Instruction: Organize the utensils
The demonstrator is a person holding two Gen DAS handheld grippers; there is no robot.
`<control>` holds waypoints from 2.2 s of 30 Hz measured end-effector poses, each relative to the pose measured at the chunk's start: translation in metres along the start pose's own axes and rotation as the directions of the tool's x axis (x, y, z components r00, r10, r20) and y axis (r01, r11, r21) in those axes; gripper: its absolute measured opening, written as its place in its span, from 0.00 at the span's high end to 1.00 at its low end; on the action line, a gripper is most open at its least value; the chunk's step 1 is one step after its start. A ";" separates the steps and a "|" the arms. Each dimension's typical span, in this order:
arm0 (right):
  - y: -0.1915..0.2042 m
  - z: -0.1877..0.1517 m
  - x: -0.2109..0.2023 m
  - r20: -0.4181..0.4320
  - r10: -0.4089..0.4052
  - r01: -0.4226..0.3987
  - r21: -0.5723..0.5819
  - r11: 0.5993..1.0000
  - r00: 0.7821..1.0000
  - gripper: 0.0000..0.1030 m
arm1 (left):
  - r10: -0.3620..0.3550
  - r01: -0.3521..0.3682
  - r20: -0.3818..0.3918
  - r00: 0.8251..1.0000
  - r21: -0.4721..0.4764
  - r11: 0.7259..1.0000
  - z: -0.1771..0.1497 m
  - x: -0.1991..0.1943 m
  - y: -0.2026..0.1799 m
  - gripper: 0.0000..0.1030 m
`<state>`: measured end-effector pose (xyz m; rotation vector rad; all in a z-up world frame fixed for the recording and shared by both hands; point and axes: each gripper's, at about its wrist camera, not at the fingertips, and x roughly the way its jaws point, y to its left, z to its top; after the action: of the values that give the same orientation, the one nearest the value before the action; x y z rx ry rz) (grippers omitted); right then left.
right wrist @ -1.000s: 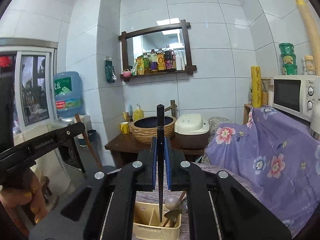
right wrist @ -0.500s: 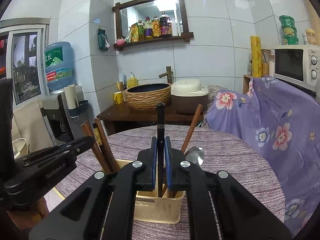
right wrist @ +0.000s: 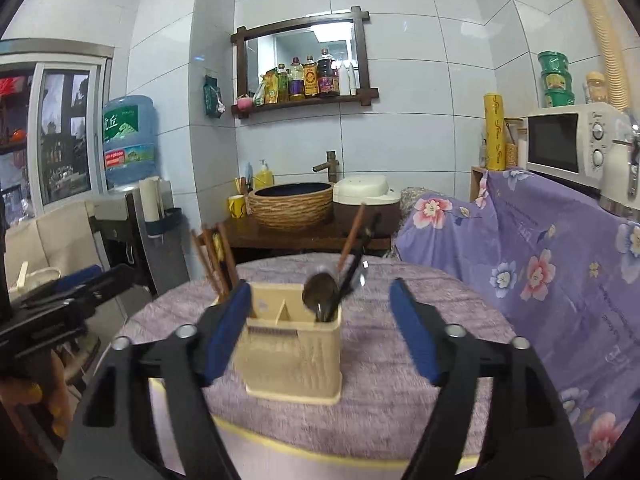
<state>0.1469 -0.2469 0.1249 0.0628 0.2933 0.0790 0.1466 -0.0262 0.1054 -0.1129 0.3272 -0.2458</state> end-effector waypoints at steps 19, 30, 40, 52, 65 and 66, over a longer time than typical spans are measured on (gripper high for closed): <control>0.042 -0.167 -0.157 -0.004 -0.052 0.052 -0.034 0.998 0.999 0.06 | 0.096 -0.096 -0.020 0.995 -0.013 0.995 -0.146 -0.138 0.012 0.05; 0.050 -0.162 -0.167 0.043 -0.056 0.059 -0.078 0.995 0.997 0.06 | 0.102 -0.102 0.006 0.995 -0.010 0.995 -0.152 -0.145 0.018 0.05; 0.049 -0.160 -0.167 0.040 -0.052 0.055 -0.084 0.995 0.998 0.06 | 0.101 -0.101 -0.005 0.995 0.004 0.995 -0.153 -0.145 0.018 0.05; 0.047 -0.160 -0.166 0.033 -0.056 0.059 -0.080 0.995 0.998 0.06 | 0.098 -0.098 -0.007 0.995 0.011 0.995 -0.152 -0.143 0.014 0.05; 0.045 -0.162 -0.160 0.020 -0.062 0.063 -0.072 0.995 0.998 0.06 | 0.092 -0.091 -0.023 0.996 0.024 0.996 -0.152 -0.139 0.012 0.05; 0.044 -0.162 -0.160 0.019 -0.063 0.064 -0.072 0.995 0.998 0.06 | 0.089 -0.088 -0.023 0.996 0.022 0.996 -0.152 -0.139 0.013 0.05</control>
<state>-0.0560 -0.2085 0.0190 -0.0177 0.2754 0.0258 -0.0282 0.0112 0.0024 -0.0748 0.3525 -0.1626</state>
